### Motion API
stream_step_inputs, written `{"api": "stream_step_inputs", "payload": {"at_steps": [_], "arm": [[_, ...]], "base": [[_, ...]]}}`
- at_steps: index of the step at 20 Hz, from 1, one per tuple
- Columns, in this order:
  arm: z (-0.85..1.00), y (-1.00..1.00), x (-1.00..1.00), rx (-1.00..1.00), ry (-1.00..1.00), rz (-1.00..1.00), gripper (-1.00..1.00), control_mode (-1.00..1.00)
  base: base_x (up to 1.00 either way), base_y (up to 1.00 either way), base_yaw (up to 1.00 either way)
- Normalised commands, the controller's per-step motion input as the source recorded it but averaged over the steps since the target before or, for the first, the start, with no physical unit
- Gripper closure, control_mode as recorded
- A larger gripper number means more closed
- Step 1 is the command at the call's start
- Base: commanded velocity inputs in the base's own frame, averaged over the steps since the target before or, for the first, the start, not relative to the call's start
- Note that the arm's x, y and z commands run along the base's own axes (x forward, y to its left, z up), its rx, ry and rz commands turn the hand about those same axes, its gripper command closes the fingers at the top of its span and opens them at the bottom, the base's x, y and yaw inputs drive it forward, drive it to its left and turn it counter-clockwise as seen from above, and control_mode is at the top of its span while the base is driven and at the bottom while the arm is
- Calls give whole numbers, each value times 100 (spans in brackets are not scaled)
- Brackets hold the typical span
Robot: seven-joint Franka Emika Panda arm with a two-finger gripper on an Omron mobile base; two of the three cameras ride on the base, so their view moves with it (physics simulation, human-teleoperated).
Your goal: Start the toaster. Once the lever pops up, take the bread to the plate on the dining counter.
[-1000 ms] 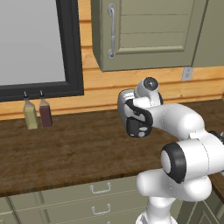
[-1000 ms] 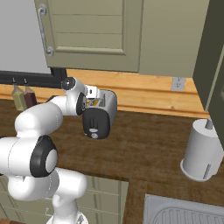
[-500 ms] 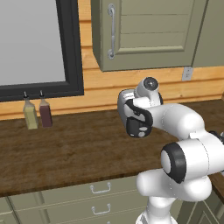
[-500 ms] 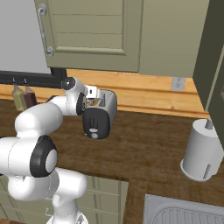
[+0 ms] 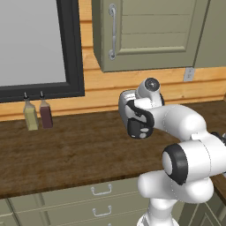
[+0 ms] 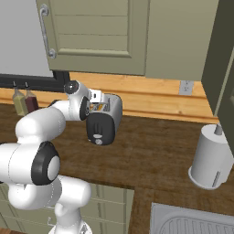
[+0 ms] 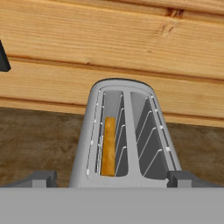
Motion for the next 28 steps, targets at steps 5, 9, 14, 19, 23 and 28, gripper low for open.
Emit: {"api": "stream_step_inputs", "payload": {"at_steps": [5, 9, 14, 19, 23, 28], "arm": [[0, 0, 0, 0, 0, 0, -100, -100], [0, 0, 0, 0, 0, 0, -100, -100], [0, 0, 0, 0, 0, 0, -100, -100], [0, 0, 0, 0, 0, 0, -100, -100], [0, 0, 0, 0, 0, 0, -100, -100], [0, 0, 0, 0, 0, 0, -100, -100]], "base": [[0, 0, 0], [0, 0, 0], [0, 0, 0], [0, 0, 0], [0, 0, 0], [0, 0, 0]]}}
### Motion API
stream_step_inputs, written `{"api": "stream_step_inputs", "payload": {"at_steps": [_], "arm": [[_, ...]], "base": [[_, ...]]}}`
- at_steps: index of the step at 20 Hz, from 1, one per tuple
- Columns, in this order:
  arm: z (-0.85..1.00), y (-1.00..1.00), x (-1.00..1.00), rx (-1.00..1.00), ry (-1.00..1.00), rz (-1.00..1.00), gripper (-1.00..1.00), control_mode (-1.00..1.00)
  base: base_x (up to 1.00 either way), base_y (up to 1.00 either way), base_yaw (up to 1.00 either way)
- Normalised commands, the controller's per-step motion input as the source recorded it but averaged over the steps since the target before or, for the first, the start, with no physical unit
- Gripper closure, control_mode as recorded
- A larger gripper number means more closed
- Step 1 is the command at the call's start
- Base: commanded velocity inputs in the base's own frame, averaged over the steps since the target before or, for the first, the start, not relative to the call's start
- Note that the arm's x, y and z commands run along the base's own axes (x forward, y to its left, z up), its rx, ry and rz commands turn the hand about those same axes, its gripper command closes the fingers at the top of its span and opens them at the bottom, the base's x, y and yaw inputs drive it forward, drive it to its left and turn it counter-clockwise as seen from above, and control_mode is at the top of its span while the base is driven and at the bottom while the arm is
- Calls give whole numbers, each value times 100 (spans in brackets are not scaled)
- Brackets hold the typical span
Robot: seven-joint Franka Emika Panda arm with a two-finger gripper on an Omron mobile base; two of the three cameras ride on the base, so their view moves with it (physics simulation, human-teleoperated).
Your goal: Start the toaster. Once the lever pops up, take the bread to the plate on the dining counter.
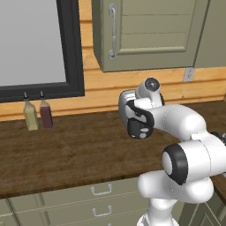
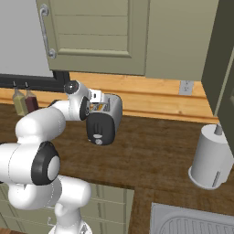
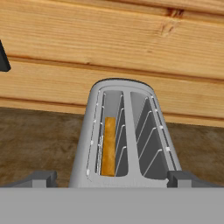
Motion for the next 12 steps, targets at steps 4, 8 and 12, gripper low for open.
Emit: {"api": "stream_step_inputs", "payload": {"at_steps": [4, 8, 12], "arm": [[0, 0, 0, 0, 0, 0, -100, -100], [0, 0, 0, 0, 0, 0, -100, -100], [0, 0, 0, 0, 0, 0, -100, -100]], "base": [[0, 0, 0], [0, 0, 0], [0, 0, 0]]}}
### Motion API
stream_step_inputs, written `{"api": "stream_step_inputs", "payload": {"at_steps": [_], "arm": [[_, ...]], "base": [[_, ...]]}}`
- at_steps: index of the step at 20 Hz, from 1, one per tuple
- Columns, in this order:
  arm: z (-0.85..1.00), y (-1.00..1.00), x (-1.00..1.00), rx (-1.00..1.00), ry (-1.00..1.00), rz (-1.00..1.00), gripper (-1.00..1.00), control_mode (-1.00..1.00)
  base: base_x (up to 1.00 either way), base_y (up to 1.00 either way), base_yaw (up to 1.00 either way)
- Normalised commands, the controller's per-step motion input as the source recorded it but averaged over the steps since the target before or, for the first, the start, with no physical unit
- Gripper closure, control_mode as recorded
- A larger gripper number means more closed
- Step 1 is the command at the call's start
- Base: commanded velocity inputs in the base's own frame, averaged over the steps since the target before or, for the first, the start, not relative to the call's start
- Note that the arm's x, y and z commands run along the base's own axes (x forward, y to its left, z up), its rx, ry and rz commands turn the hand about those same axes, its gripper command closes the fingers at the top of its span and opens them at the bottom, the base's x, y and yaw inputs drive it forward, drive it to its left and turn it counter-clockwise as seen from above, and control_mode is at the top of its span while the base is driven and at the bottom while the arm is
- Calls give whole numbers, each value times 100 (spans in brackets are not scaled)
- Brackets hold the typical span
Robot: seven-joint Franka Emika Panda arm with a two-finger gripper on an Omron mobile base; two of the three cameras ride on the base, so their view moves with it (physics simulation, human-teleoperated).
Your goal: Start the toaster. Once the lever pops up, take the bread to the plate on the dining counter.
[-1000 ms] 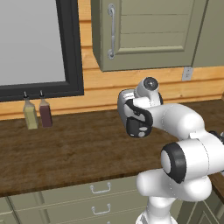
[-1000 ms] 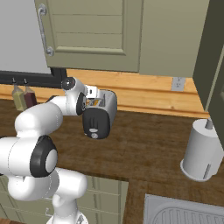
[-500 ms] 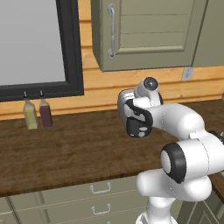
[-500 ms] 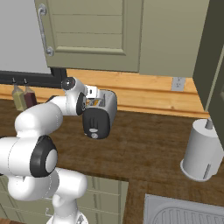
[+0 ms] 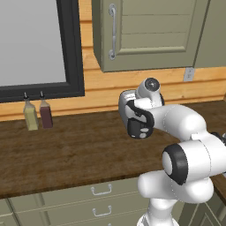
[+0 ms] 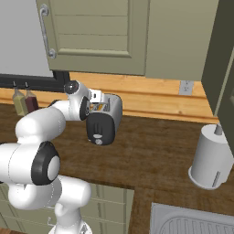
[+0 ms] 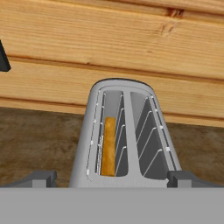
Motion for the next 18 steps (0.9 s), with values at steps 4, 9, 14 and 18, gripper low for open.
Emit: {"api": "stream_step_inputs", "payload": {"at_steps": [4, 9, 14, 18], "arm": [[0, 0, 0, 0, 0, 0, -100, -100], [0, 0, 0, 0, 0, 0, -100, -100], [0, 0, 0, 0, 0, 0, -100, -100], [0, 0, 0, 0, 0, 0, -100, -100]], "base": [[0, 0, 0], [0, 0, 0], [0, 0, 0], [0, 0, 0]]}}
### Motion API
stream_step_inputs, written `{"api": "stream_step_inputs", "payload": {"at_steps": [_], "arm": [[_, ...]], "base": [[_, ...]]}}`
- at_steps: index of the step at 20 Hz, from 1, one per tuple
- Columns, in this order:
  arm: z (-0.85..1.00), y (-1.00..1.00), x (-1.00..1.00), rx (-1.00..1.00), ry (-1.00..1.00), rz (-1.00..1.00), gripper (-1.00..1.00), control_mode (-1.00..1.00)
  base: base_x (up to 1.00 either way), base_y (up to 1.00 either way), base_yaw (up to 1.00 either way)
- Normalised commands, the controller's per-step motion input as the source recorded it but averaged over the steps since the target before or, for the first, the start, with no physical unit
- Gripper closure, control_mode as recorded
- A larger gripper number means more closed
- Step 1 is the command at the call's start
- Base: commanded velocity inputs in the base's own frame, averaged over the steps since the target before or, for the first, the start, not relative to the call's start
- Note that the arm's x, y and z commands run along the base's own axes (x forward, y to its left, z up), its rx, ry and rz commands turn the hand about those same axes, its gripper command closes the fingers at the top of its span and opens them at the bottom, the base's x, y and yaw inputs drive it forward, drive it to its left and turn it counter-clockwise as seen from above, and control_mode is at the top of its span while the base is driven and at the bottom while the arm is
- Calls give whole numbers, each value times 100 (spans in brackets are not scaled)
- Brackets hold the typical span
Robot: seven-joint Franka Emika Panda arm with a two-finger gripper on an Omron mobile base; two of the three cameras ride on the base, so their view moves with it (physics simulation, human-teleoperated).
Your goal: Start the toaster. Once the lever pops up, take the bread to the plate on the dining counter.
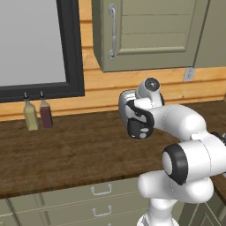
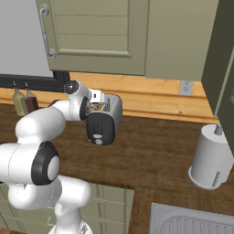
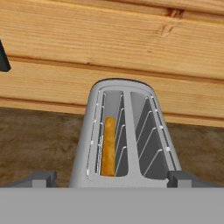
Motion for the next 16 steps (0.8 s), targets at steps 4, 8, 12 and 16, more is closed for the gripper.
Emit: {"api": "stream_step_inputs", "payload": {"at_steps": [4, 8, 12, 16], "arm": [[0, 0, 0, 0, 0, 0, -100, -100], [0, 0, 0, 0, 0, 0, -100, -100], [0, 0, 0, 0, 0, 0, -100, -100], [0, 0, 0, 0, 0, 0, -100, -100]], "base": [[0, 0, 0], [0, 0, 0], [0, 0, 0], [0, 0, 0]]}}
